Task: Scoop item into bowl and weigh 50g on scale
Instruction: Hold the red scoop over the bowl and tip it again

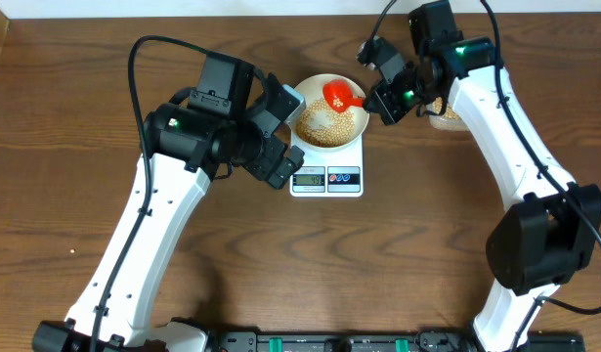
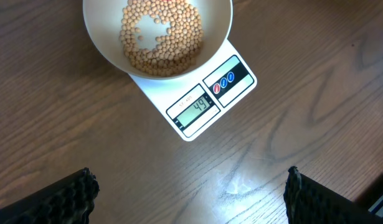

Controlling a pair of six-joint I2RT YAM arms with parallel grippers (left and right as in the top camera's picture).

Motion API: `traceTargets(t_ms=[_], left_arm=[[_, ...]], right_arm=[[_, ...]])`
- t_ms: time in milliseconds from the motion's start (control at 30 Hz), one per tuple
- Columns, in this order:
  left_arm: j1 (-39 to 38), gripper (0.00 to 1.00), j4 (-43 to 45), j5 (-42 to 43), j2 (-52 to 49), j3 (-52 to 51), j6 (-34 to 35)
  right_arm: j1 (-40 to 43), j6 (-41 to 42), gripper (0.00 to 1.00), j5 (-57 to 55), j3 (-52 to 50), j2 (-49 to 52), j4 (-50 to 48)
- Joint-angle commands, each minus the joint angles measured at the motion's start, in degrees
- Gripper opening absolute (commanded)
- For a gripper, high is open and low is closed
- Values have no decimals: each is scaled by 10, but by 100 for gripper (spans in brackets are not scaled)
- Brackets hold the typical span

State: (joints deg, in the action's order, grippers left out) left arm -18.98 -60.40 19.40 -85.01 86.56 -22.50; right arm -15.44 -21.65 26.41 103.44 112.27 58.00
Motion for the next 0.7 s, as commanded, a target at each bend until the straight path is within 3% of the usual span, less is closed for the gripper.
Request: traceTargets(t_ms=[0,167,367,667], left_arm=[[-1,98,-2,5,-4,10,1],[-1,98,-2,5,-4,10,1],[-1,98,-2,5,-4,10,1],[-1,98,-2,5,-4,10,1]], right_arm=[[-21,-13,1,-44,13,-29,1],[-60,-24,1,-145,13,-33,2],[-65,-24,1,-140,13,-33,1],[-26,-21,1,-12,13,-33,0]])
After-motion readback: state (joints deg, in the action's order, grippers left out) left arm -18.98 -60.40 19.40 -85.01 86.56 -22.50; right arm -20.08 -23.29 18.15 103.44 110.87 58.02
